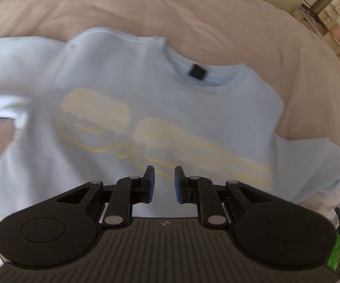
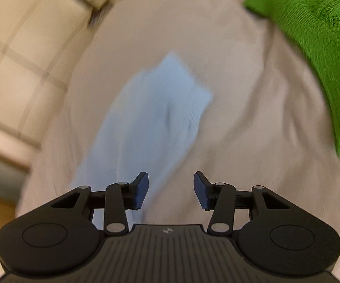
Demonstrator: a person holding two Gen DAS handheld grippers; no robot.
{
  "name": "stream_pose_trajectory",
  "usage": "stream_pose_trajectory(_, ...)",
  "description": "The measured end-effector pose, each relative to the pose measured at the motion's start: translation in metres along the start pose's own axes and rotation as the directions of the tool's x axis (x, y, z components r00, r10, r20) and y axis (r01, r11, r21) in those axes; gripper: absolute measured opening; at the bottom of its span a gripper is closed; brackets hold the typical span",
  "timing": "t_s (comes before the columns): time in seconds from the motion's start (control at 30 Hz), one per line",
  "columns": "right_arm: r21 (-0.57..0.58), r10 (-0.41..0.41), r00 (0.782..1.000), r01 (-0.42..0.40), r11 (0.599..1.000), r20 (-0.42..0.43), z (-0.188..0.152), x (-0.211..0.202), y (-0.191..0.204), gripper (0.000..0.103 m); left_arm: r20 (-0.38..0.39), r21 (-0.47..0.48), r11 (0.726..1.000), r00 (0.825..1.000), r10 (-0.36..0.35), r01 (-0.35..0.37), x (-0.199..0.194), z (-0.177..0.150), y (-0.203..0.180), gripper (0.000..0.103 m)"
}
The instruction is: Fold clothes
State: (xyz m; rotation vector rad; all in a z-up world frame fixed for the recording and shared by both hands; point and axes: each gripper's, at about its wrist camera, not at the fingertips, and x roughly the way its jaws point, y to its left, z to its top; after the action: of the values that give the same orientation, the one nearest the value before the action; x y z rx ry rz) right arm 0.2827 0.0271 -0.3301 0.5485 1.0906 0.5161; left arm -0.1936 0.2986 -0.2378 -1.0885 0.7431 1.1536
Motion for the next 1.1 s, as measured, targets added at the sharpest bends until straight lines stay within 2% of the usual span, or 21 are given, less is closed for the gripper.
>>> stream_pose_trajectory(0.13, 0.087, 0.003, 1.000, -0.004, 0.996, 0.011, 0.027, 0.036, -0.023, 0.048, 0.000, -0.003, 1.000, 1.000, 0.004, -0.004, 0.010, 0.008, -0.006, 0.017)
stream_pose_trajectory(0.23, 0.131, 0.032, 0.999, -0.030, 0.991, -0.013, 0.033, 0.056, -0.030, 0.048, 0.004, 0.001, 1.000, 1.000, 0.027, -0.027, 0.007, 0.013, 0.000, 0.017)
stream_pose_trajectory(0.27, 0.128, 0.040, 0.999, -0.037, 0.991, -0.020, 0.034, 0.057, -0.029, 0.030, 0.004, 0.001, 0.999, 0.999, 0.034, -0.034, 0.005, 0.013, 0.000, 0.017)
stream_pose_trajectory(0.3, 0.121, 0.047, 0.999, -0.043, 0.992, -0.027, 0.034, 0.056, -0.027, 0.029, 0.002, 0.000, 0.999, 0.999, 0.040, -0.040, 0.003, 0.013, 0.000, 0.017)
stream_pose_trajectory(0.4, 0.018, 0.041, 0.999, -0.041, 0.999, -0.014, 0.032, 0.026, -0.002, 0.024, 0.001, 0.012, 0.999, 0.999, 0.052, -0.052, -0.012, 0.012, 0.003, 0.017)
stream_pose_trajectory(0.5, -0.102, 0.079, 0.994, -0.072, 0.992, 0.073, 0.037, -0.048, 0.030, 0.023, 0.002, 0.023, 0.998, 0.998, 0.060, -0.060, -0.023, 0.010, 0.010, 0.017)
stream_pose_trajectory(0.63, -0.223, -0.039, 0.982, 0.081, 0.972, 0.186, 0.032, -0.122, 0.037, 0.022, -0.026, 0.012, 0.997, 0.997, 0.070, -0.070, -0.024, 0.000, 0.025, 0.017)
stream_pose_trajectory(0.67, -0.225, -0.085, 0.979, 0.126, 0.966, 0.184, 0.029, -0.125, 0.031, 0.022, -0.038, 0.007, 0.998, 0.997, 0.068, -0.068, -0.023, -0.003, 0.029, 0.017)
stream_pose_trajectory(0.73, -0.216, -0.232, 0.962, 0.260, 0.941, 0.146, 0.017, -0.104, 0.002, 0.022, -0.059, -0.001, 0.997, 0.995, 0.075, -0.075, -0.020, -0.011, 0.037, 0.017)
stream_pose_trajectory(0.8, -0.201, -0.371, 0.928, 0.372, 0.906, 0.043, 0.005, -0.064, -0.026, 0.024, -0.079, -0.008, 0.995, 0.992, 0.098, -0.099, -0.020, -0.019, 0.048, 0.017)
stream_pose_trajectory(0.83, -0.184, -0.435, 0.900, 0.425, 0.886, -0.017, -0.001, -0.048, -0.041, 0.024, -0.083, -0.014, 0.993, 0.990, 0.112, -0.114, -0.022, -0.024, 0.055, 0.017)
stream_pose_trajectory(0.87, -0.163, -0.484, 0.873, 0.470, 0.867, -0.057, -0.008, -0.038, -0.050, 0.022, -0.080, -0.021, 0.991, 0.989, 0.127, -0.129, -0.028, -0.028, 0.064, 0.018)
stream_pose_trajectory(0.9, -0.145, -0.495, 0.866, 0.481, 0.864, -0.074, -0.013, -0.037, -0.054, 0.022, -0.077, -0.034, 0.989, 0.987, 0.141, -0.144, -0.034, -0.032, 0.075, 0.022)
stream_pose_trajectory(0.93, -0.134, -0.481, 0.875, 0.471, 0.872, -0.057, -0.020, -0.043, -0.051, 0.027, -0.076, -0.049, 0.986, 0.985, 0.157, -0.161, -0.040, -0.038, 0.087, 0.025)
stream_pose_trajectory(0.97, -0.140, -0.460, 0.888, 0.453, 0.880, -0.021, -0.028, -0.053, -0.043, 0.045, -0.079, -0.065, 0.981, 0.981, 0.175, -0.180, -0.047, -0.044, 0.100, 0.028)
stream_pose_trajectory(1.03, -0.199, -0.408, 0.913, 0.403, 0.893, 0.019, -0.050, -0.075, -0.021, 0.064, -0.098, -0.093, 0.971, 0.972, 0.212, -0.221, -0.059, -0.056, 0.125, 0.028)
stream_pose_trajectory(1.07, -0.235, -0.371, 0.929, 0.364, 0.901, 0.017, -0.064, -0.085, -0.009, 0.064, -0.112, -0.102, 0.967, 0.968, 0.223, -0.234, -0.063, -0.062, 0.136, 0.028)
stream_pose_trajectory(1.1, -0.266, -0.324, 0.946, 0.306, 0.914, -0.026, -0.077, -0.089, 0.006, 0.064, -0.127, -0.111, 0.964, 0.965, 0.229, -0.243, -0.067, -0.069, 0.145, 0.028)
